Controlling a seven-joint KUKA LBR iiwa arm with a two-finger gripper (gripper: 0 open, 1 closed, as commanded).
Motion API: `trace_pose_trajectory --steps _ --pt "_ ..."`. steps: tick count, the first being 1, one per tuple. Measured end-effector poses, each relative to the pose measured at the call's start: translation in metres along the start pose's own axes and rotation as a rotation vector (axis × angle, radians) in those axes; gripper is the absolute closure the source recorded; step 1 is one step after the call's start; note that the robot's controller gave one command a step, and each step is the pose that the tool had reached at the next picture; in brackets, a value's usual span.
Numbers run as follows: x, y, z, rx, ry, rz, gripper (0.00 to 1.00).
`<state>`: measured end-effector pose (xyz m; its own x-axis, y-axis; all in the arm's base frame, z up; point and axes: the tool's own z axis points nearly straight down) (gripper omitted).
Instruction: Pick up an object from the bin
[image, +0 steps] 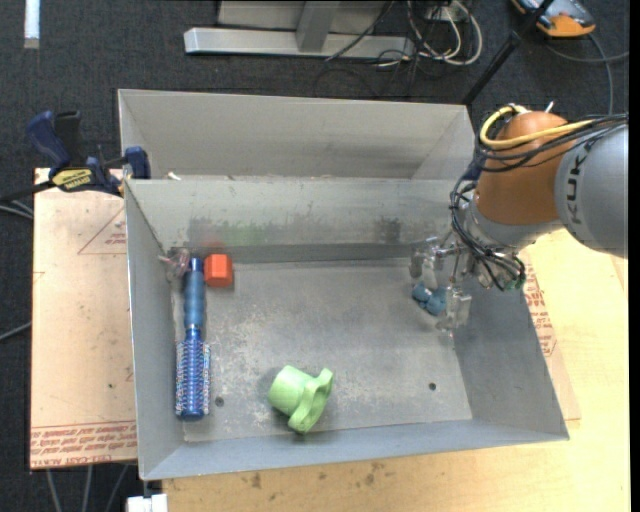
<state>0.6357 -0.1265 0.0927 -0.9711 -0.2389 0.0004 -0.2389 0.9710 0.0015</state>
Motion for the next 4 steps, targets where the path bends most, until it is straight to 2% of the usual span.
trace_pose_trajectory --steps 1,2,3,4 --pt "-0.012 -0.008 0.021 -0.014 -0.007 -0.655 0.0" --pt "-0.011 -0.015 0.021 -0.002 -0.005 -0.656 1.0" --pt "0.036 -0.007 -0.073 0.006 -0.007 -0.656 1.0" --pt "0.018 -0.004 -0.143 0.009 -0.011 -0.661 1.0"
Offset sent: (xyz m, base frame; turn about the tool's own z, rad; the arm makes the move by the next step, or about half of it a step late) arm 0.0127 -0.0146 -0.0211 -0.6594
